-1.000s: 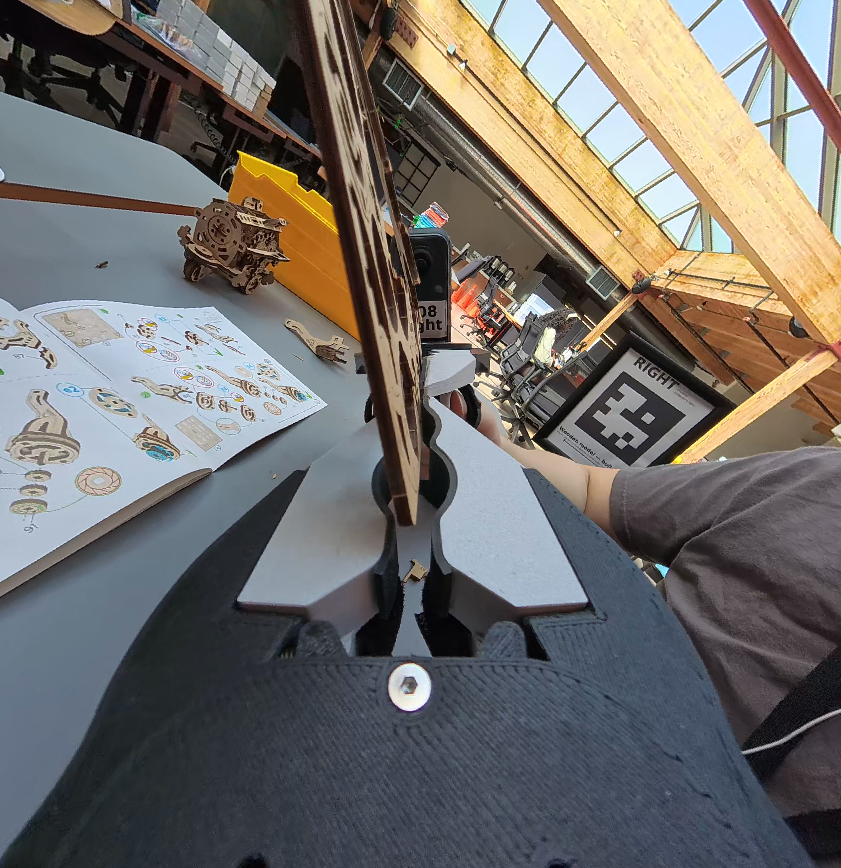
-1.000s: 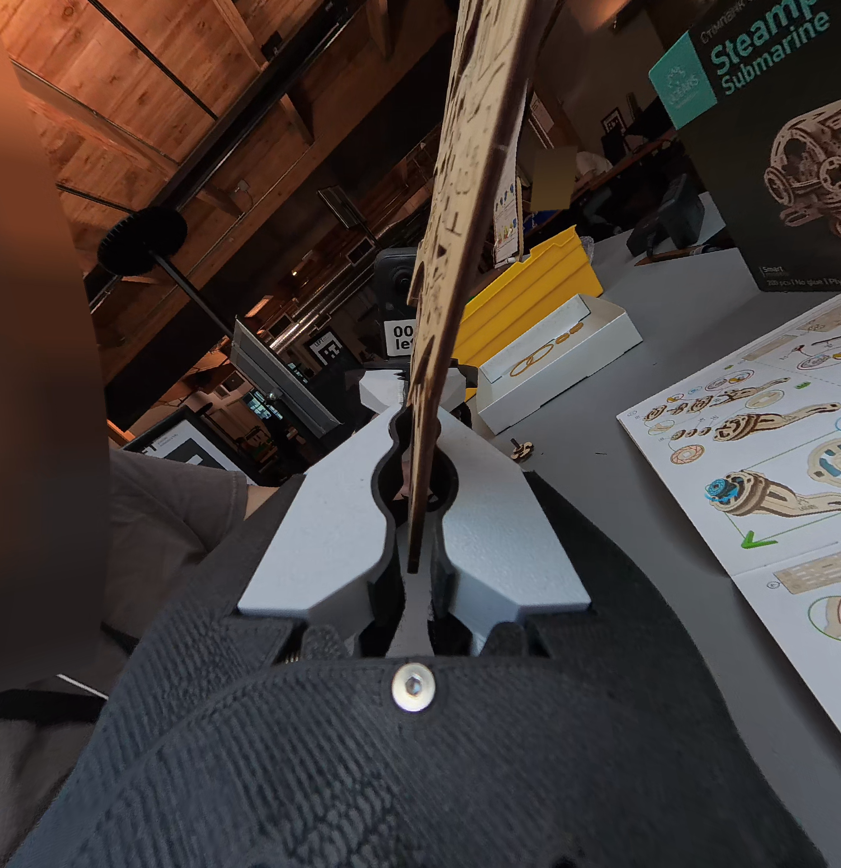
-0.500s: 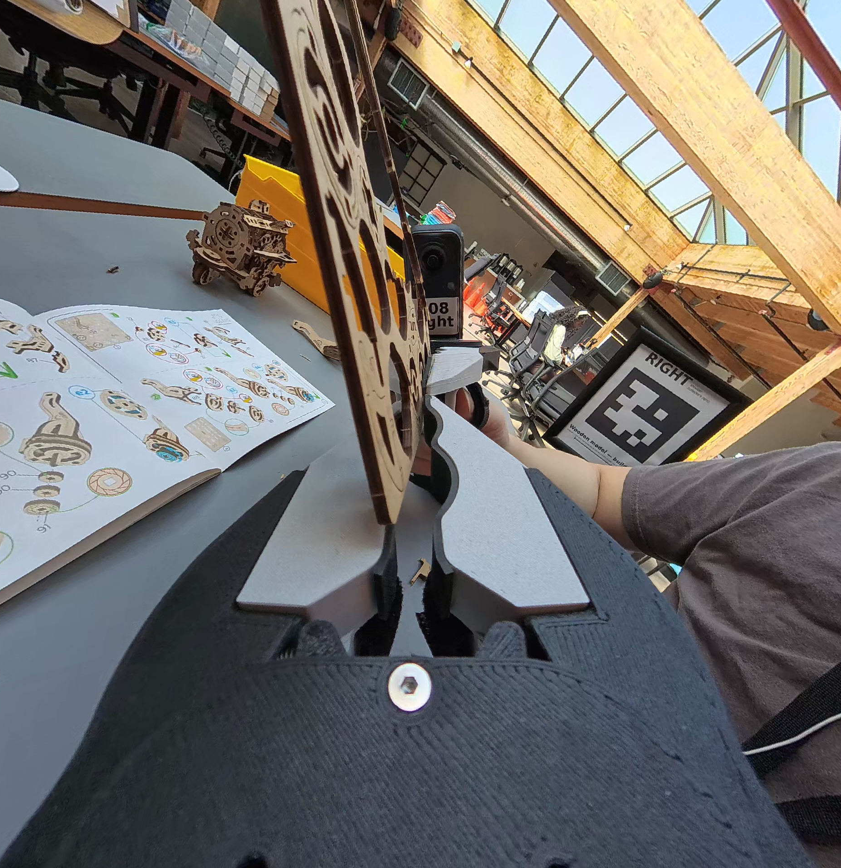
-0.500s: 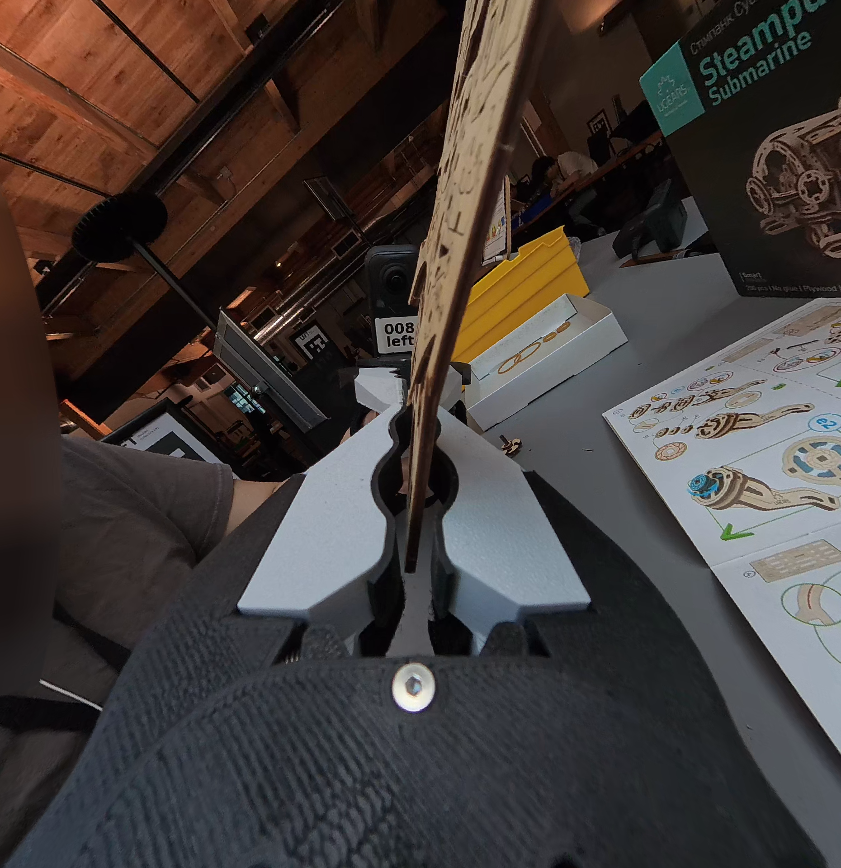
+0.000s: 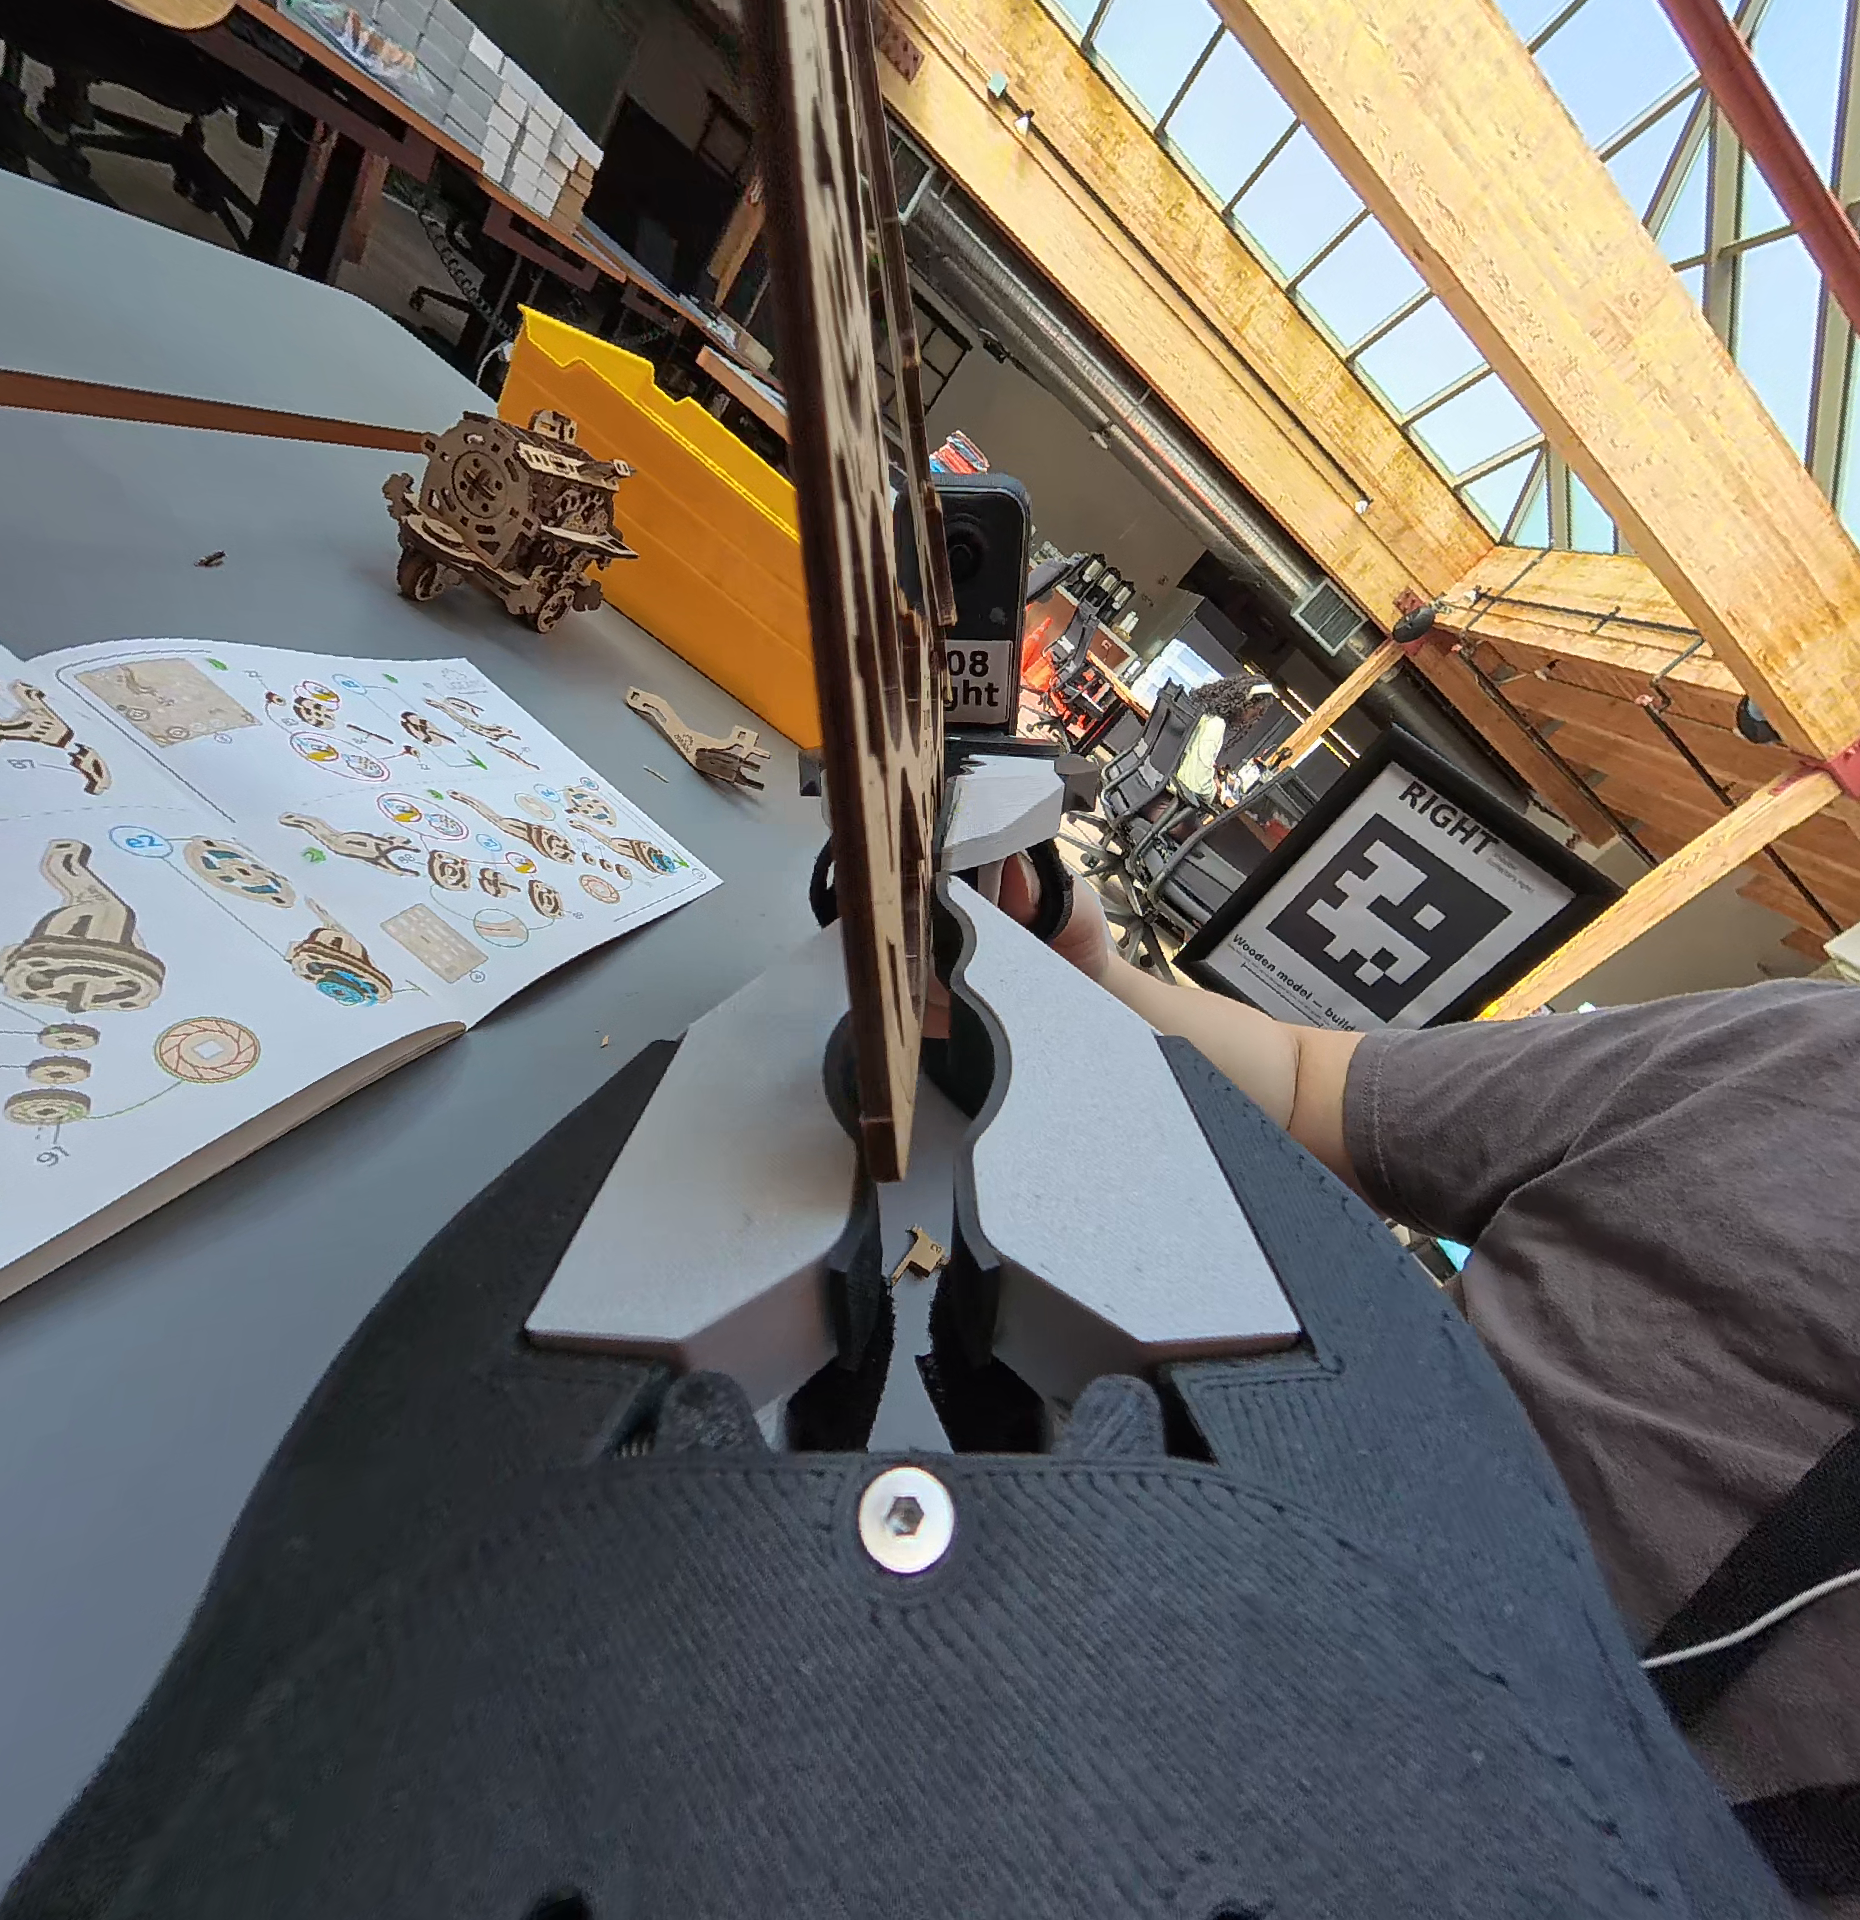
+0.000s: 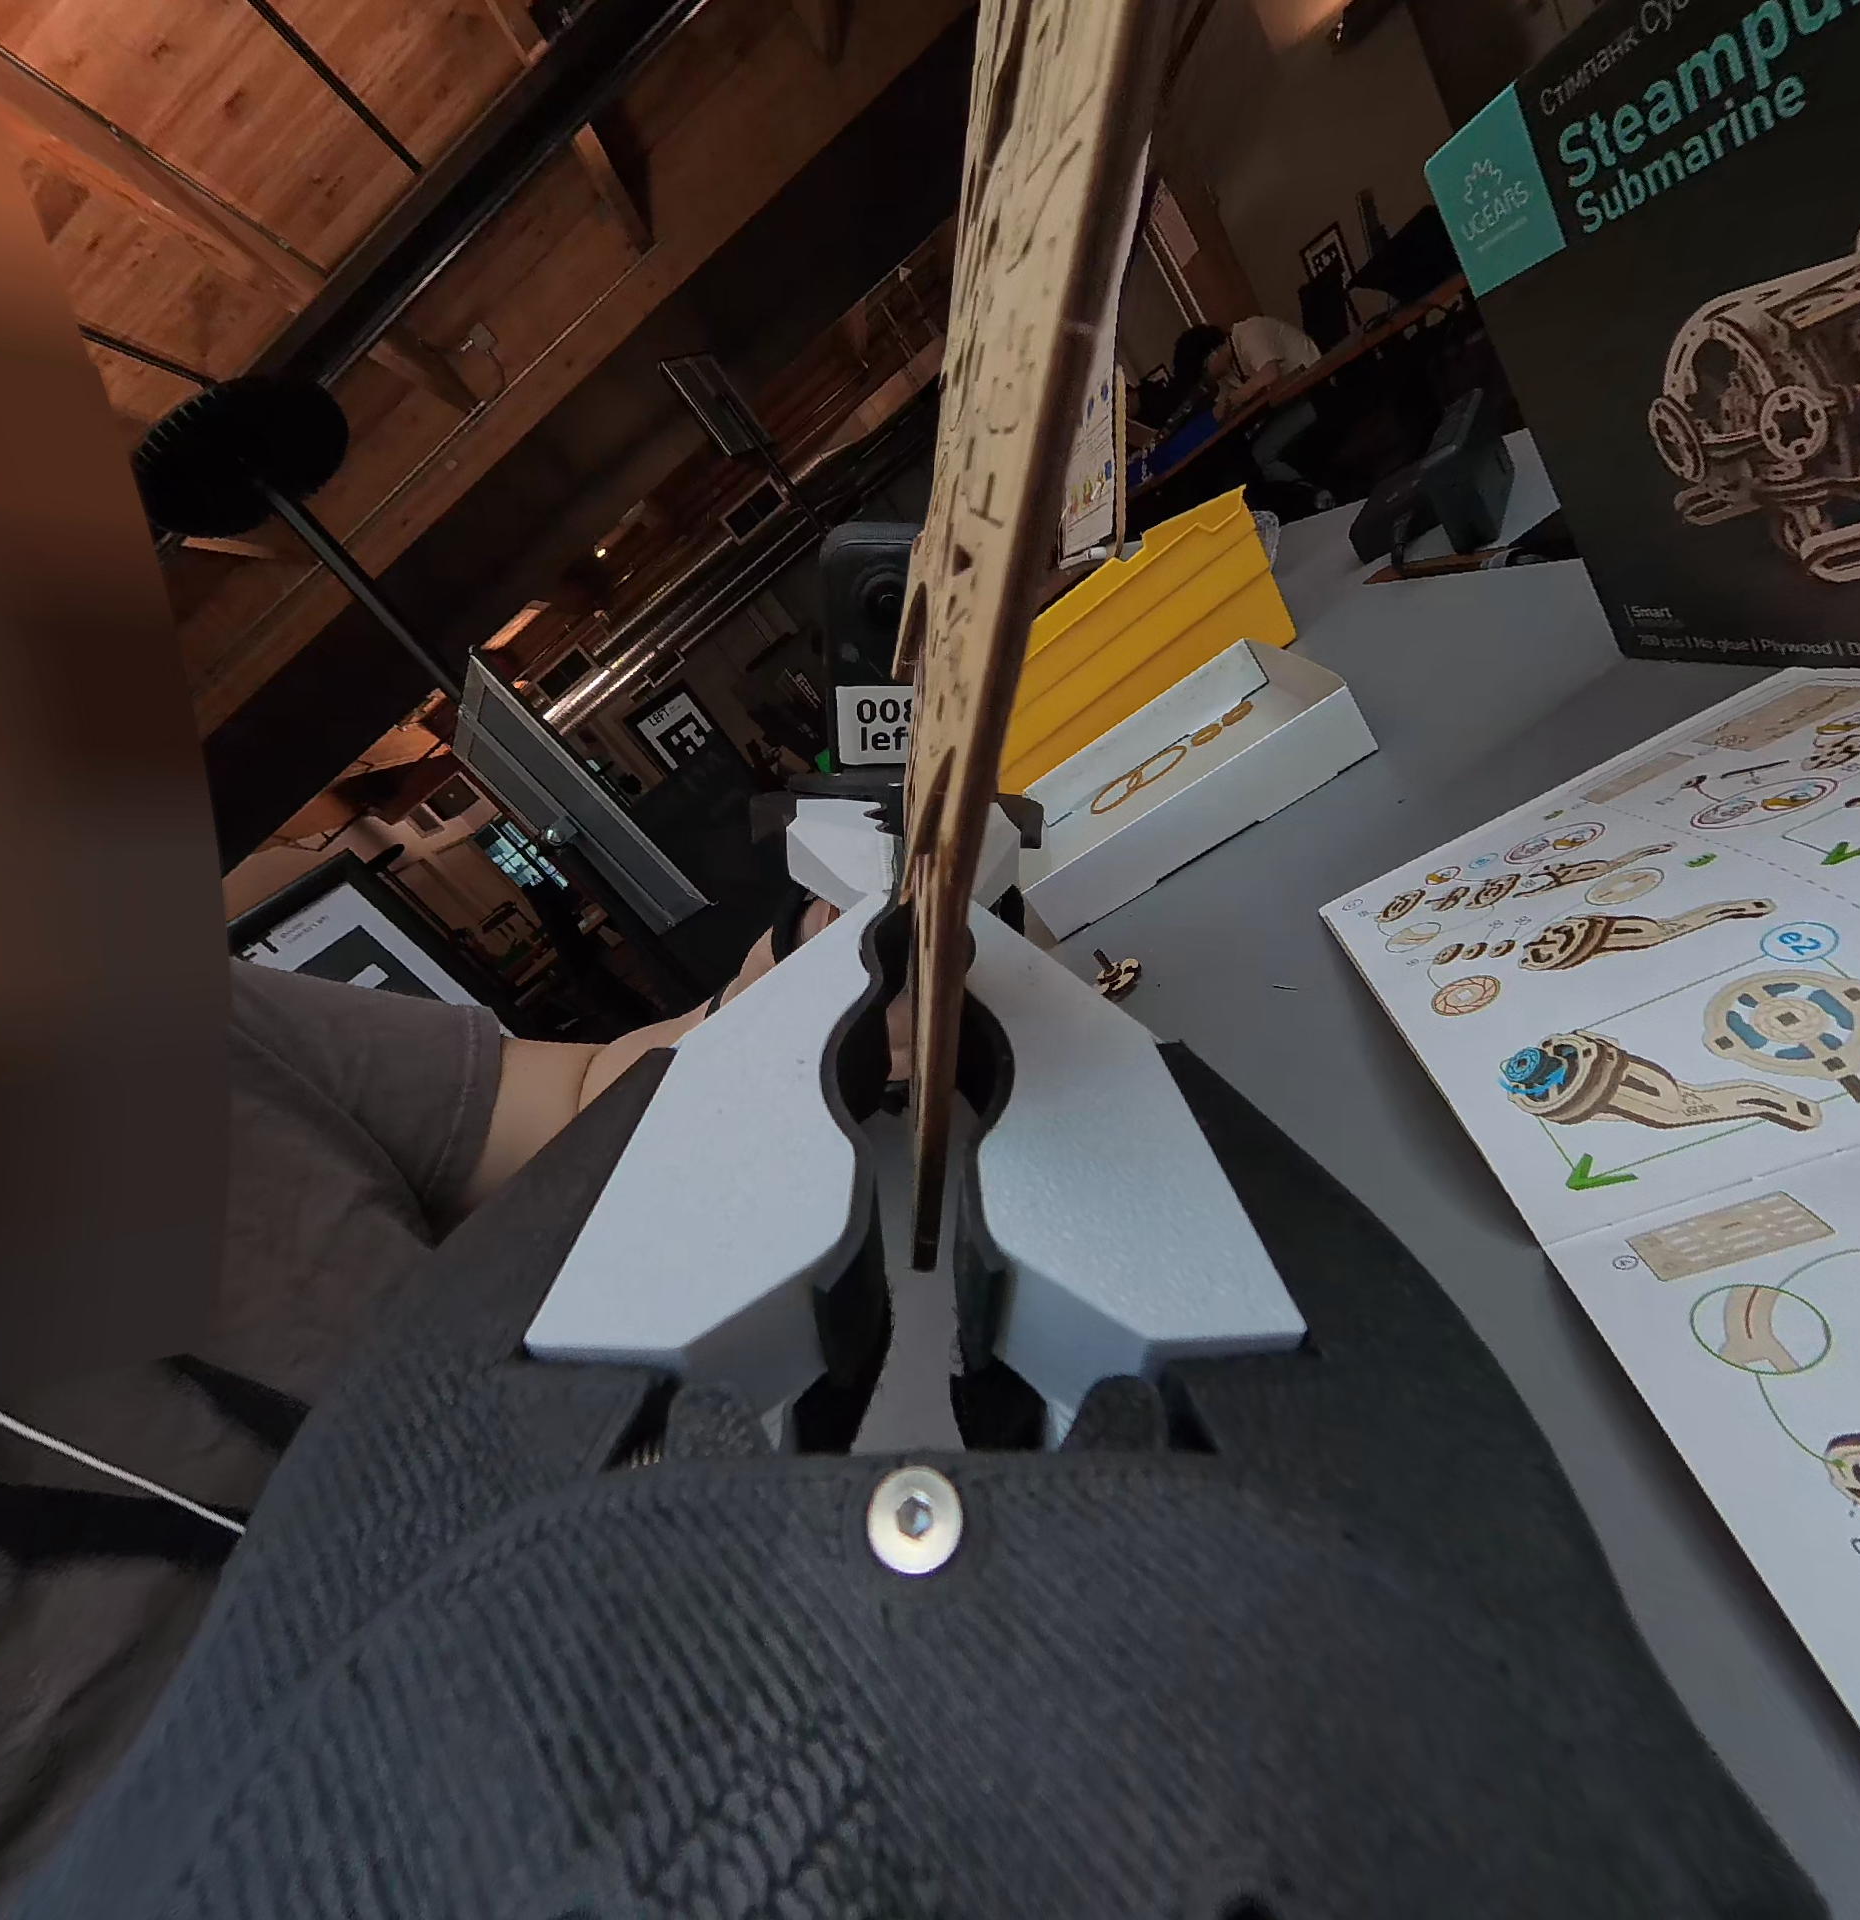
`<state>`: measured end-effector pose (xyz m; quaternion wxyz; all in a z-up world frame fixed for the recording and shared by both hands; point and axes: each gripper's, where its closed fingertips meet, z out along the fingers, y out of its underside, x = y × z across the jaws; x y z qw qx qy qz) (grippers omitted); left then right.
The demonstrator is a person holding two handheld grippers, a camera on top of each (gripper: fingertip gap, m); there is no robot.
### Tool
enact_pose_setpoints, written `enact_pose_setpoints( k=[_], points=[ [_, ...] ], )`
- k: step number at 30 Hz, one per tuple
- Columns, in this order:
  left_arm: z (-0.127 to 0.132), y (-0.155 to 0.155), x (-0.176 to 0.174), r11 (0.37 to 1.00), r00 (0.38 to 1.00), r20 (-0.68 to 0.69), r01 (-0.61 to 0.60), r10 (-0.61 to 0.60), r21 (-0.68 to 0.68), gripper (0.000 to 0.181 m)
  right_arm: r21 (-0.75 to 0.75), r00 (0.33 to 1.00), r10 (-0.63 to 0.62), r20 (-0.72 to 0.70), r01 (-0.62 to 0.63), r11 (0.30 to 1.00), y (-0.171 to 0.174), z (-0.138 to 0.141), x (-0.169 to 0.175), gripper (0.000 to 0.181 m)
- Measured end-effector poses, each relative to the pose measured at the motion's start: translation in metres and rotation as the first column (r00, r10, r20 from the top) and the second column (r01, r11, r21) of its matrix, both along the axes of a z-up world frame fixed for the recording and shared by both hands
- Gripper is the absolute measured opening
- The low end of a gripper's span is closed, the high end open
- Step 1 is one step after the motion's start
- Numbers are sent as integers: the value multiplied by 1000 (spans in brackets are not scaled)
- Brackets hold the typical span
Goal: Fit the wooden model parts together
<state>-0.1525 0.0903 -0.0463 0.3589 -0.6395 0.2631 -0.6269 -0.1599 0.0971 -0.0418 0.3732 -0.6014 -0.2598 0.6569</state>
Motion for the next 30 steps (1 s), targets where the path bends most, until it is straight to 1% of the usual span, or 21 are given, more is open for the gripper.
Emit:
enact_pose_setpoints(
  k=[3, 10, 15, 17, 21, 27, 30],
  points=[
    [0, 1, -1, 1000, 1000, -9, -10, 10, 7, 0, 5, 1000, -1, 4, 1, 1000, 1, 0, 0, 3],
    [-3, 2, 0, 1000, 999, -26, -18, 18, 14, 0, -5, 1000, -6, 21, 6, 1000, 2, -3, 0, 2],
    [-2, 1, 1, 1000, 1000, -14, -21, 21, 18, 0, -50, 1000, 28, -12, -29, 998, 2, -3, 0, 1],
    [-2, 1, 1, 1000, 1000, -8, -13, 13, 22, 0, -43, 999, 36, -17, -37, 998, 2, -3, 0, 1],
    [-5, 2, -1, 1000, 1000, 2, 9, -9, -12, 0, -2, 1000, 23, 10, -23, 1000, 3, -6, -1, 1],
    [-9, 2, 2, 1000, 999, -37, -8, 9, 25, 1, -17, 999, 18, 31, -17, 1000, 3, -10, 2, 1],
    [-9, 2, 2, 1000, 999, -33, -3, 4, 29, 1, -13, 999, 18, 38, -17, 1000, 2, -9, 2, 1]
  ],
)
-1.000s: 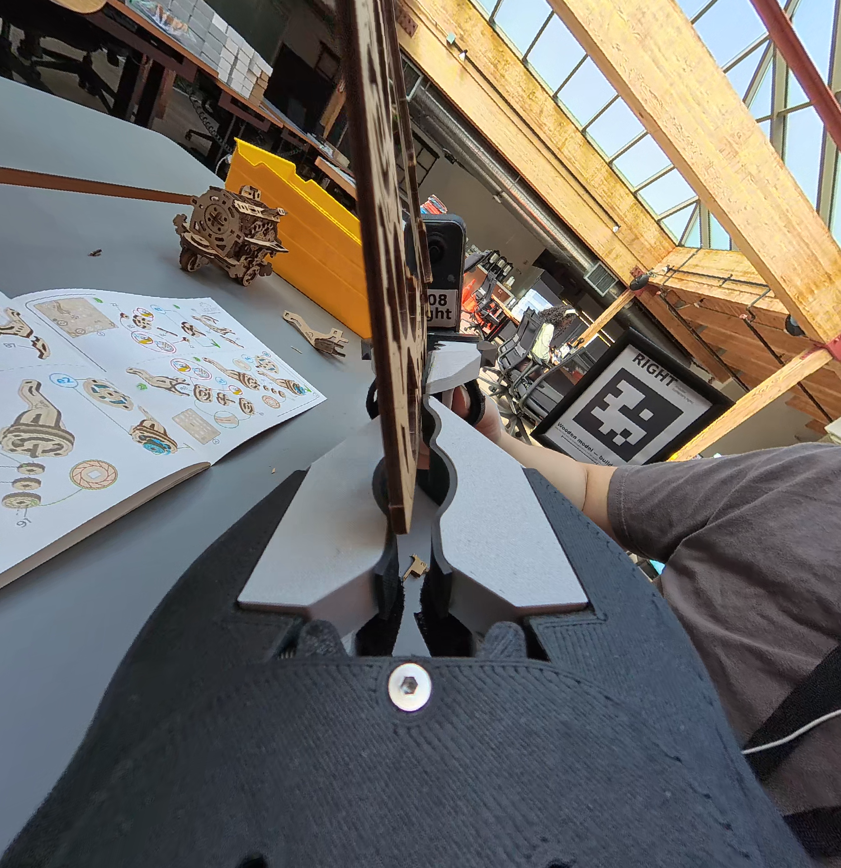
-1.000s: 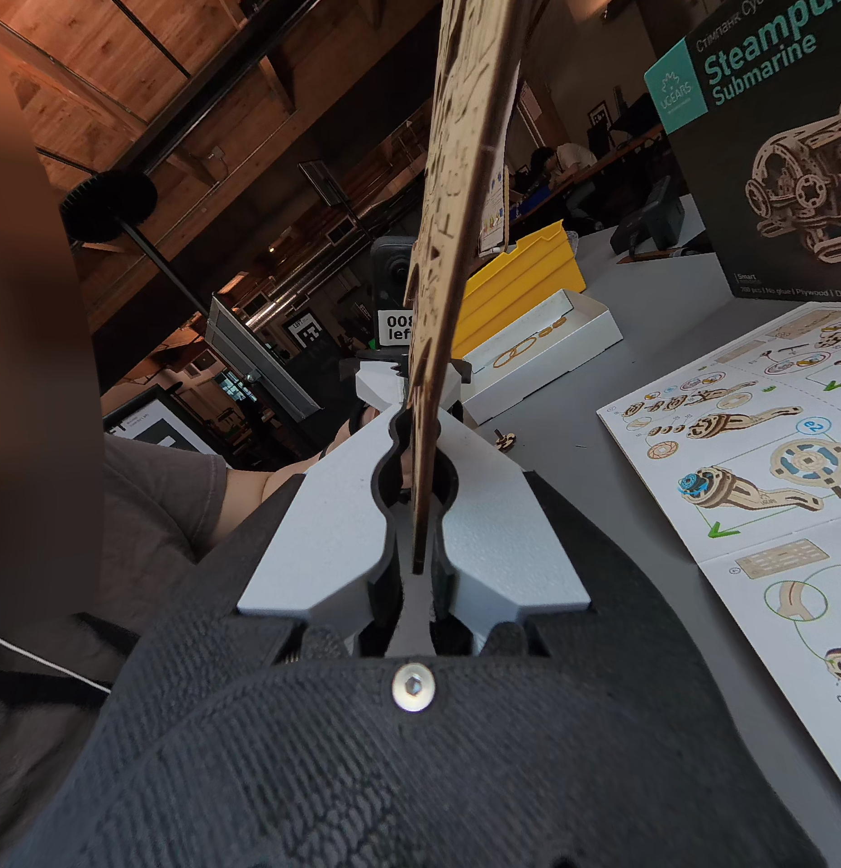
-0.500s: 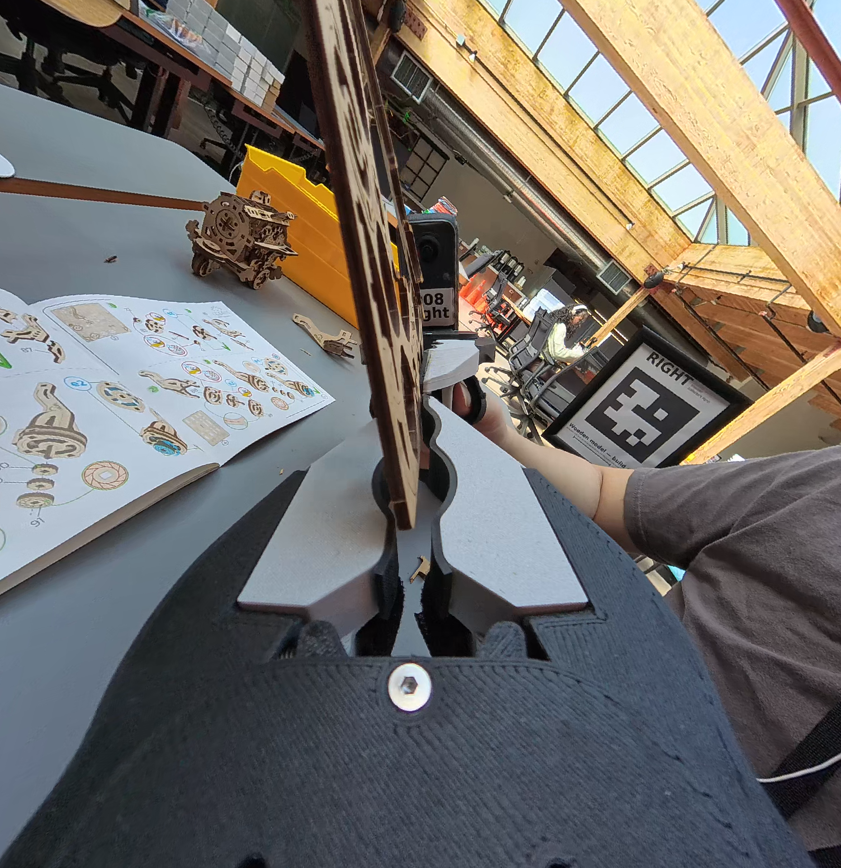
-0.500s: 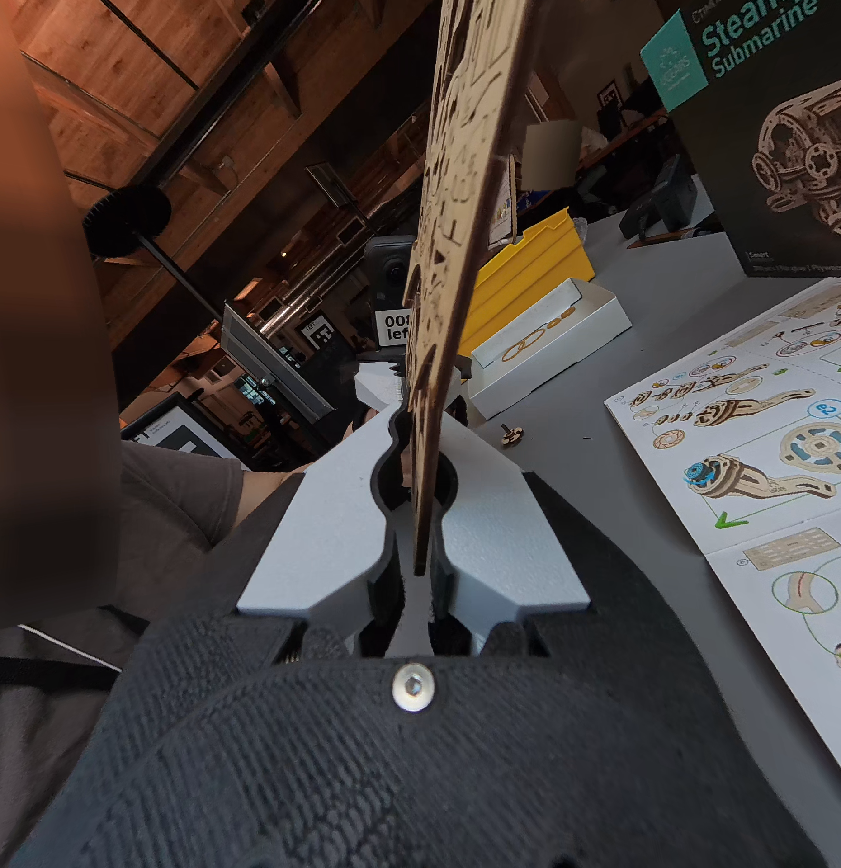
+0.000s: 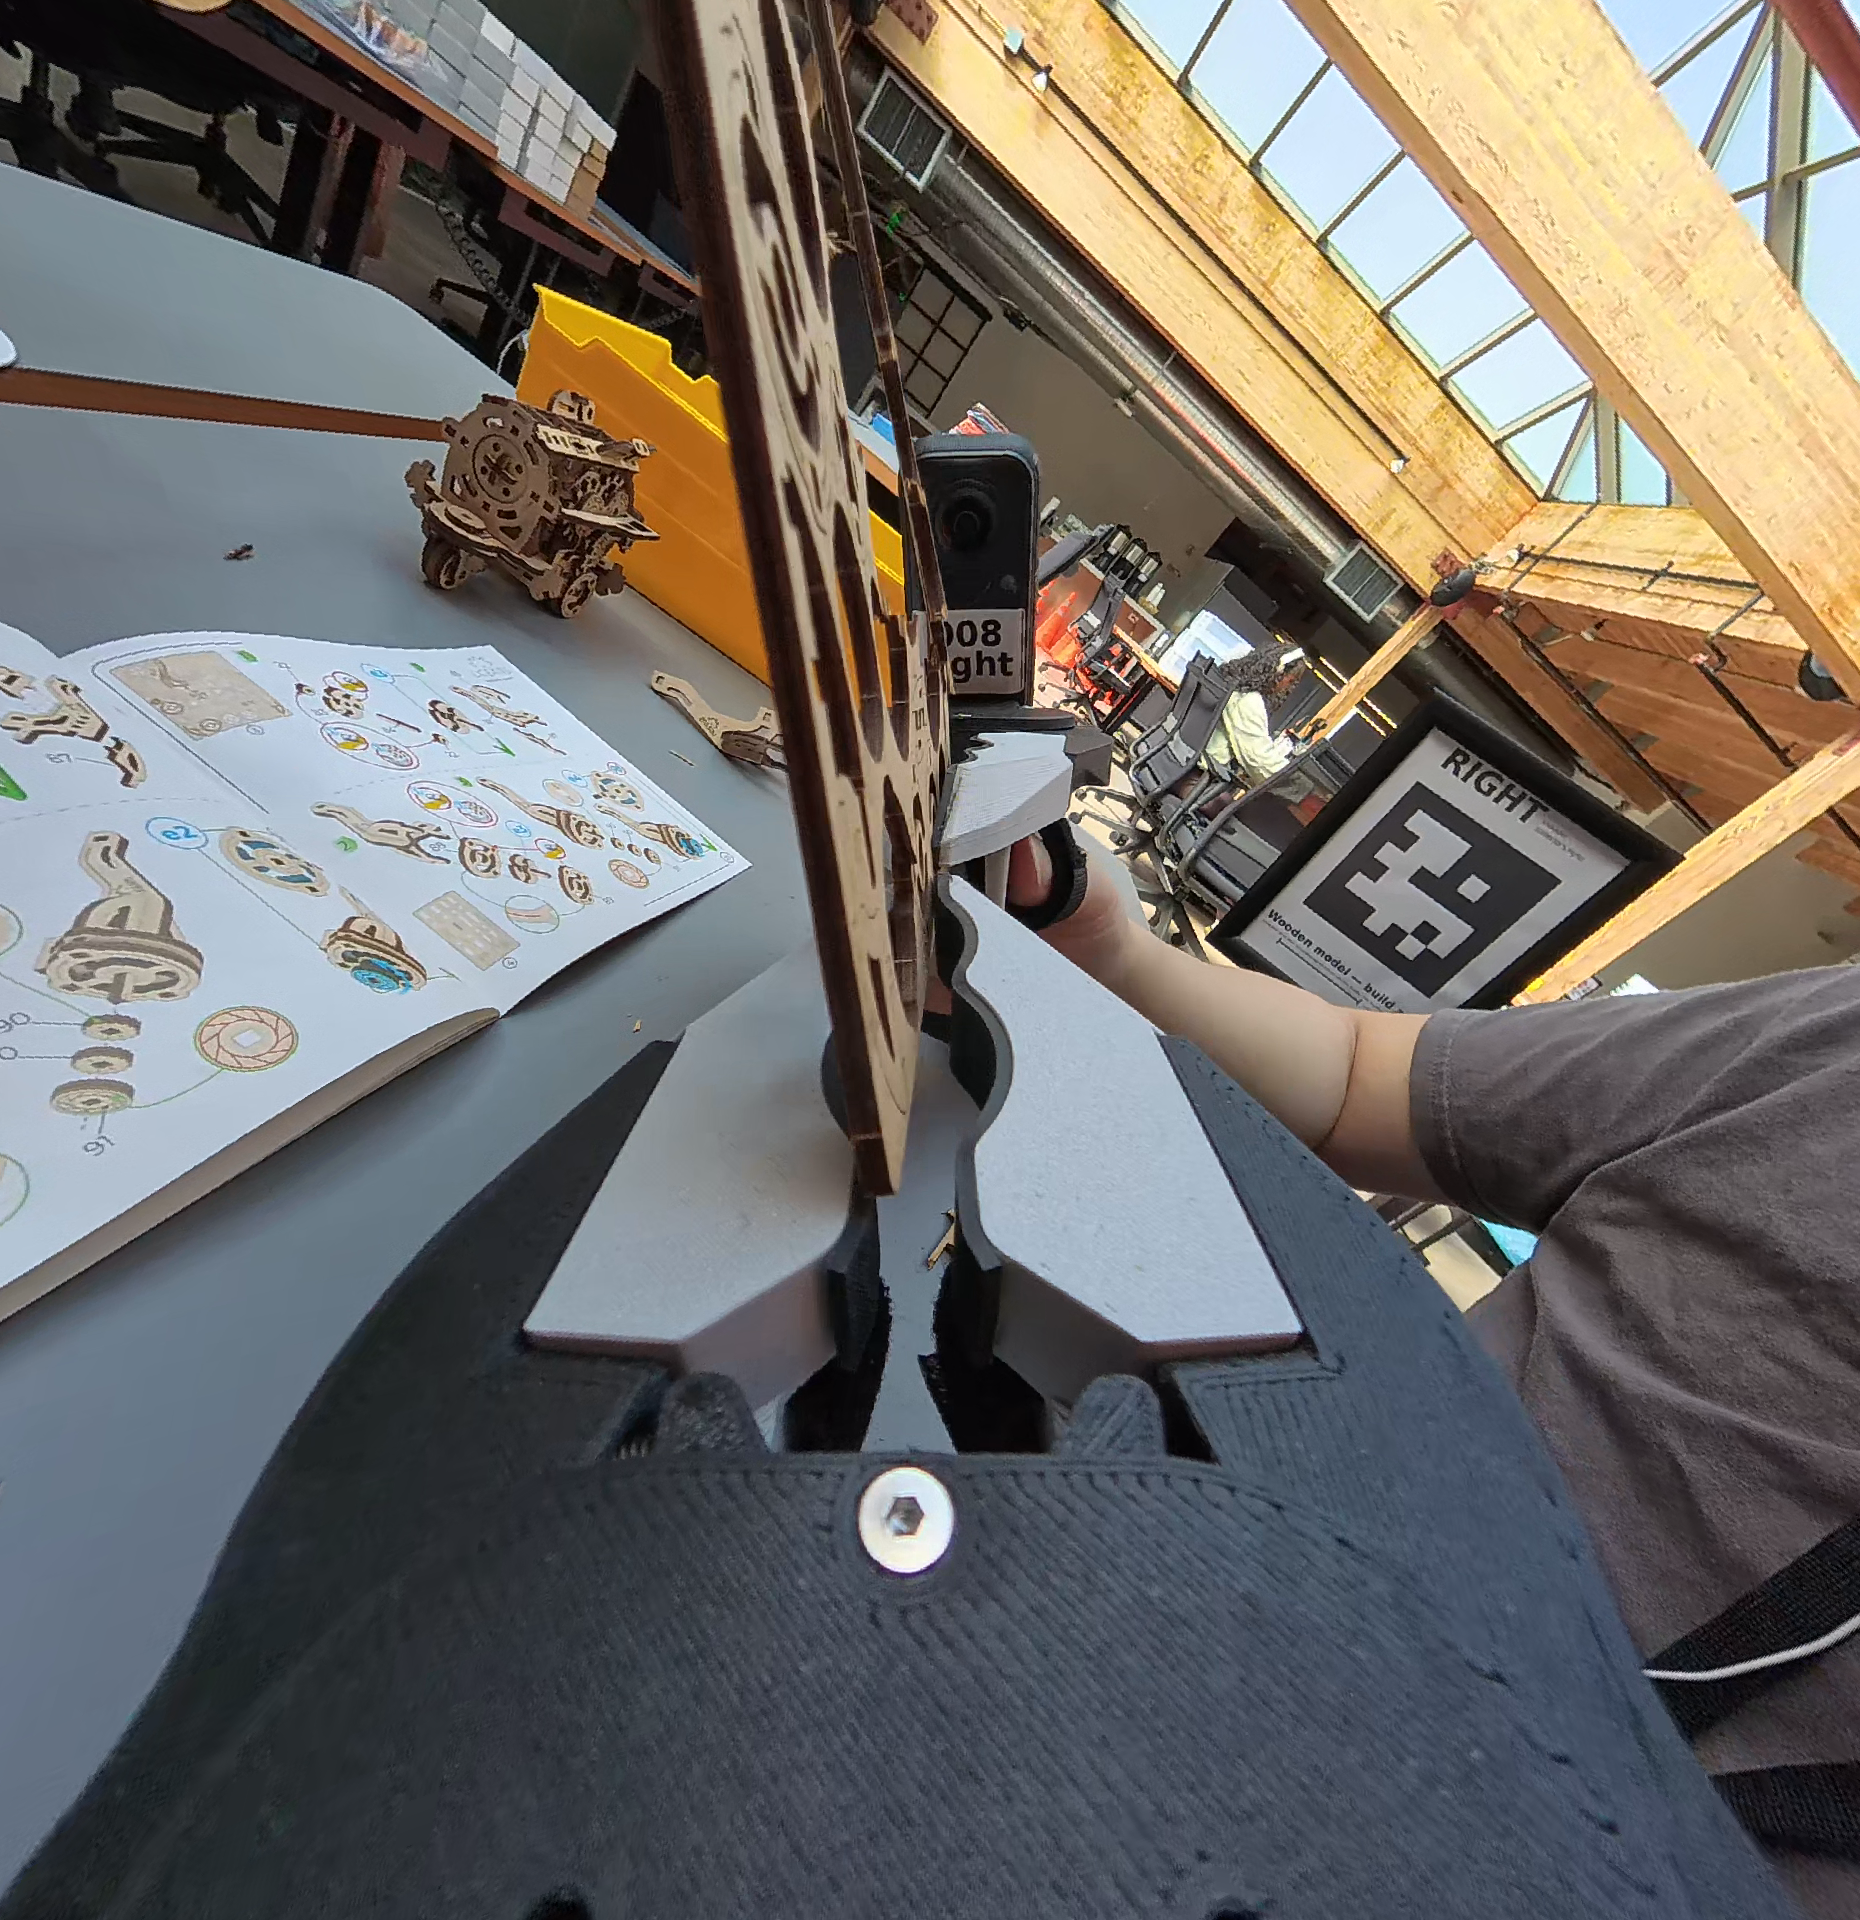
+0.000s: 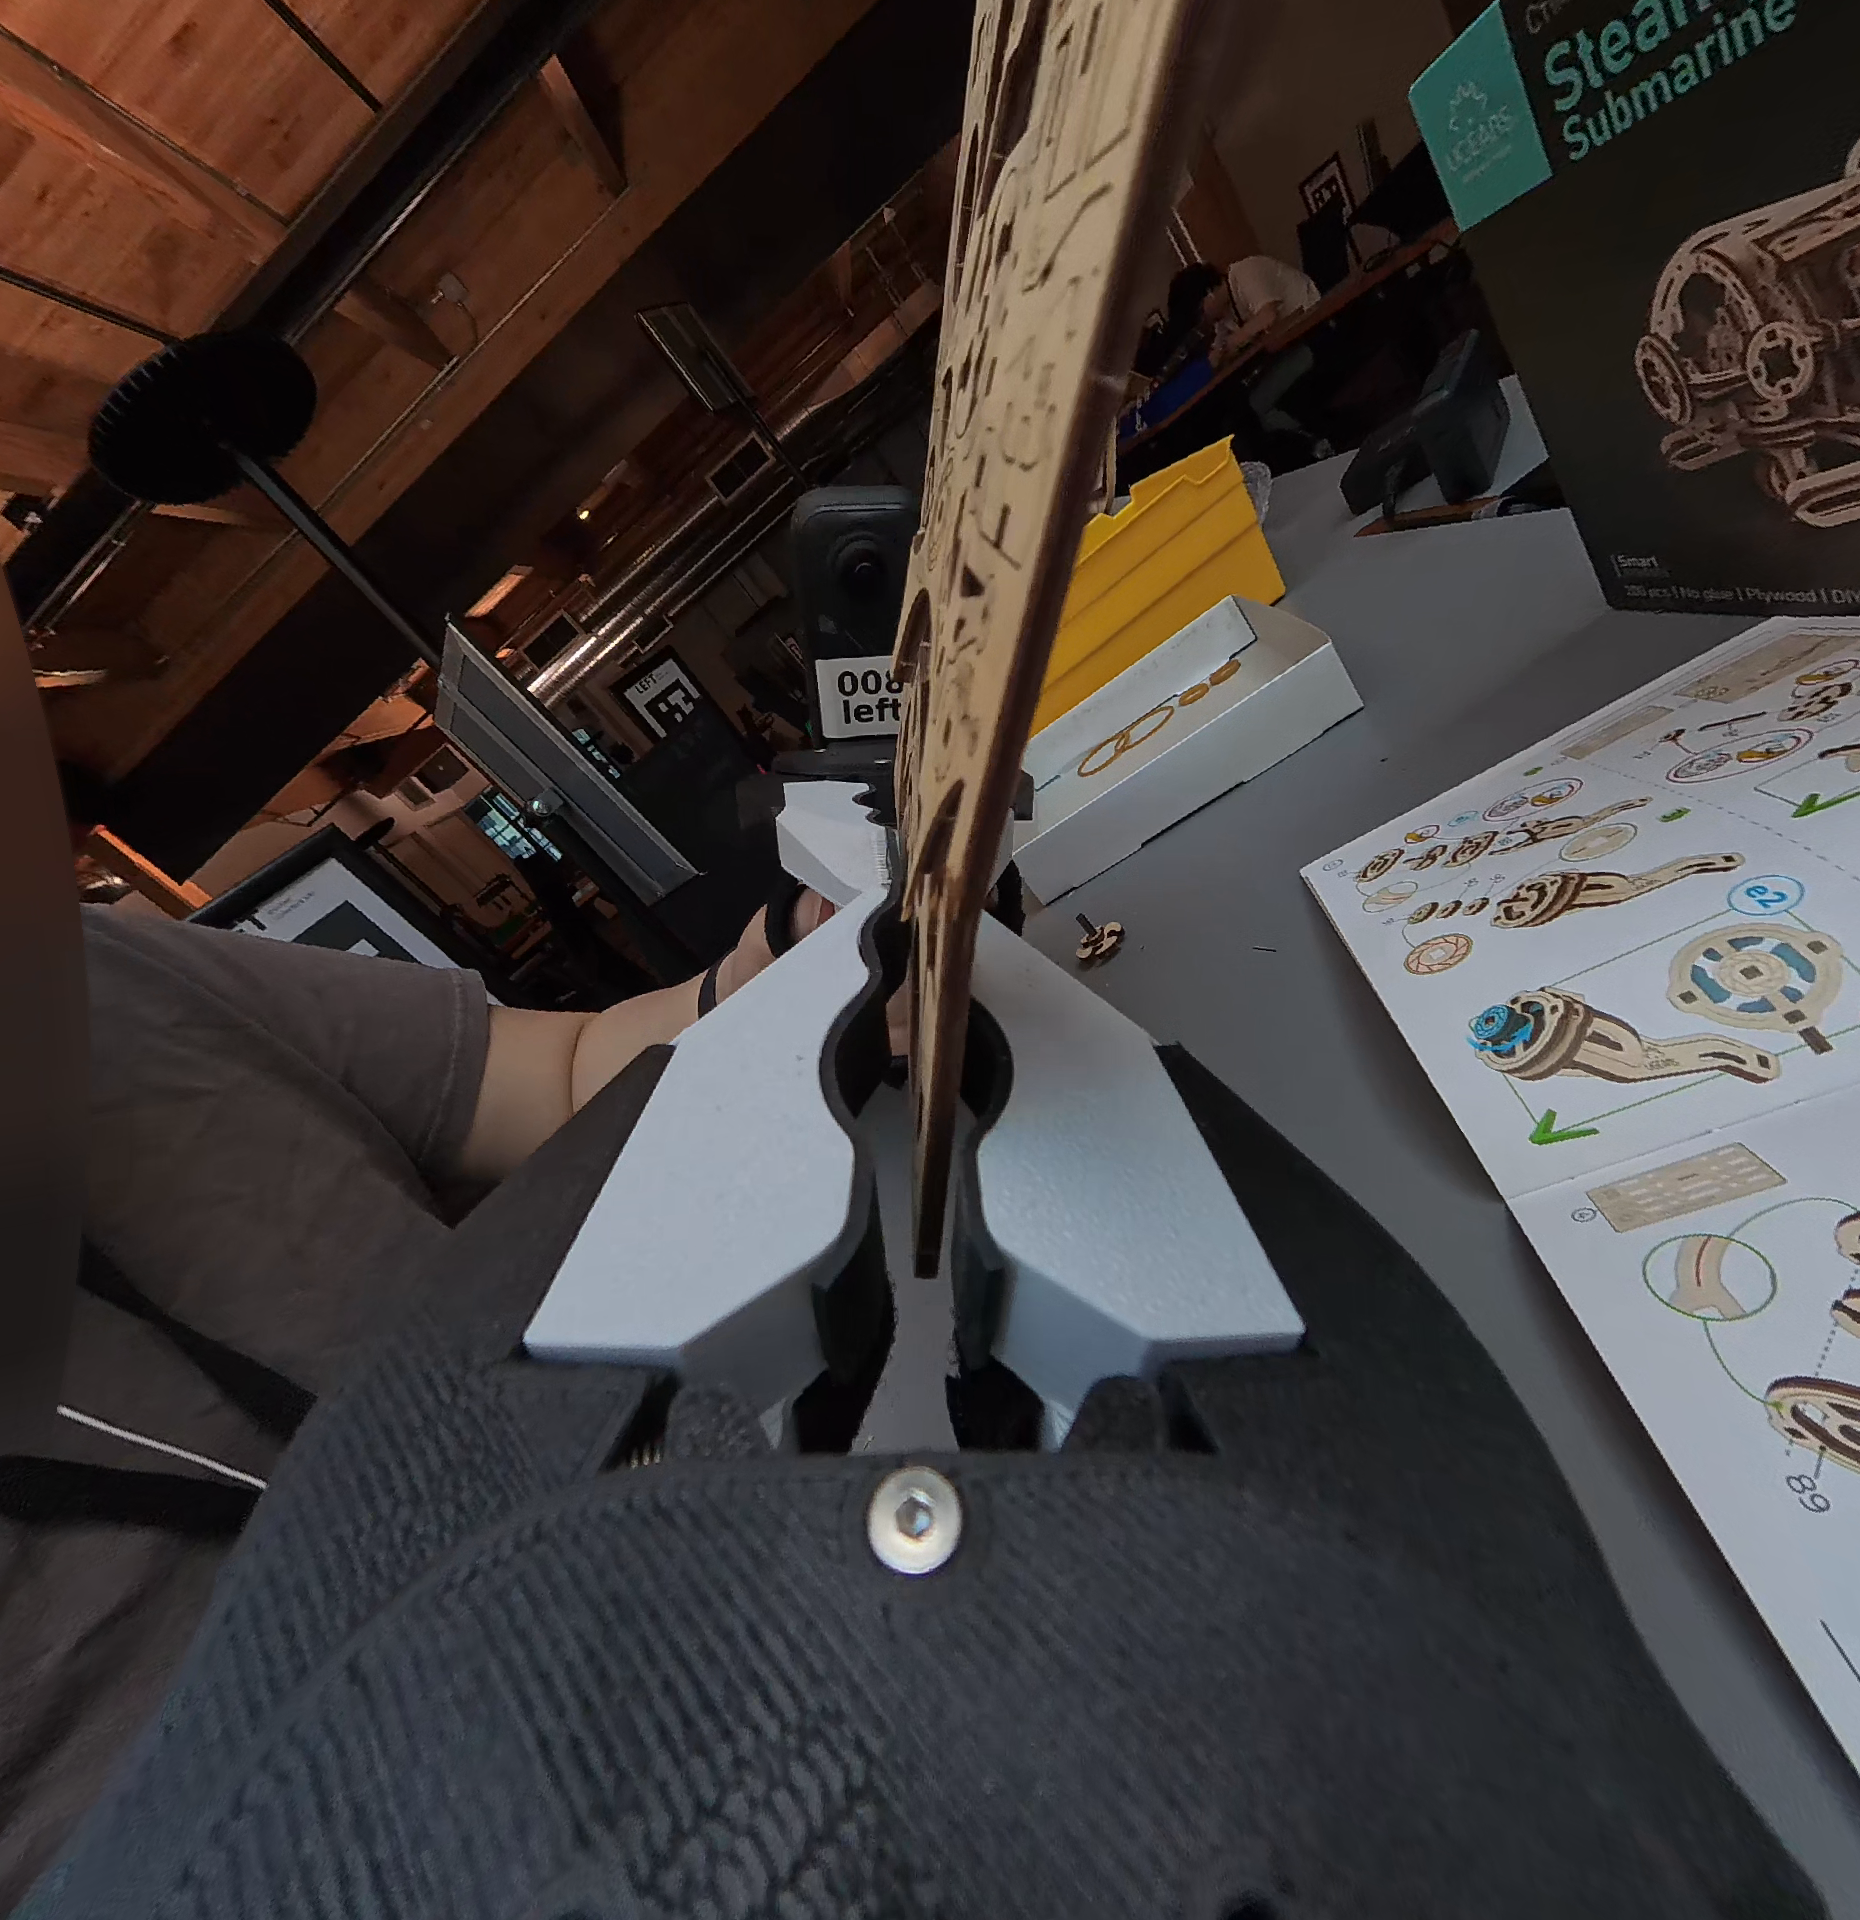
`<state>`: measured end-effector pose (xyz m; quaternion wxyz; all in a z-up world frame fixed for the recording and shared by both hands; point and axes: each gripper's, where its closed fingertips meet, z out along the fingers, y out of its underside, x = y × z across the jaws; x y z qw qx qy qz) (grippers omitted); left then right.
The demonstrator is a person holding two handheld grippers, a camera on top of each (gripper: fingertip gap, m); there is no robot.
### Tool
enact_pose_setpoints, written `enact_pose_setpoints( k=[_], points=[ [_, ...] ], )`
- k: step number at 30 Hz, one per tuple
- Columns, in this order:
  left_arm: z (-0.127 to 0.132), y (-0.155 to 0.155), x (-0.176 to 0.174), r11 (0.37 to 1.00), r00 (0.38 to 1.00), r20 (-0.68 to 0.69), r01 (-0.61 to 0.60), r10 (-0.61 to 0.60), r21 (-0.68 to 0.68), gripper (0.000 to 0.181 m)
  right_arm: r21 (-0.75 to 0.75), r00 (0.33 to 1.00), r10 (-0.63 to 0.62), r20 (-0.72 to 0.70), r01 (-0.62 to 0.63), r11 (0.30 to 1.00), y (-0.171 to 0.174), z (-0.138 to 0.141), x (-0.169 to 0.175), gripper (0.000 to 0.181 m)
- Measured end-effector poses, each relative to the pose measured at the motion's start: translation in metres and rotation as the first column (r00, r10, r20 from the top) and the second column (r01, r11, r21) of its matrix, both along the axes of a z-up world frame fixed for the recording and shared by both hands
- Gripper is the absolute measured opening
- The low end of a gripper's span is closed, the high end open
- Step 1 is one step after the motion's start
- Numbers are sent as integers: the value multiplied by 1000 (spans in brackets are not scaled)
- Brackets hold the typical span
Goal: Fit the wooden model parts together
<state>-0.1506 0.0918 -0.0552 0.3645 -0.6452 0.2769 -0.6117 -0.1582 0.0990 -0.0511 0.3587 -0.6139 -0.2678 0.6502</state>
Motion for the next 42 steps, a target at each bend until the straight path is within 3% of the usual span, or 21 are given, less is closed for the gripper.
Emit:
enact_pose_setpoints(
  k=[27, 31, 36, 42],
  points=[
    [-5, 2, 2, 996, 997, -23, -69, 68, -55, 0, 14, 999, -15, 31, 15, 1000, 3, -7, 1, 2],
    [2, 2, 1, 997, 997, 31, -72, 72, -21, 0, -32, 998, -6, -62, 4, 999, 2, 3, 2, 2],
    [18, 9, -10, 990, 983, 116, -143, 142, -1, 0, -80, 976, -191, -100, 183, 980, 12, 10, 3, 23],
    [18, 10, -11, 987, 980, 119, -164, 162, 2, 0, -149, 950, -248, -191, 221, 964, 12, 18, -4, 16]
  ],
)
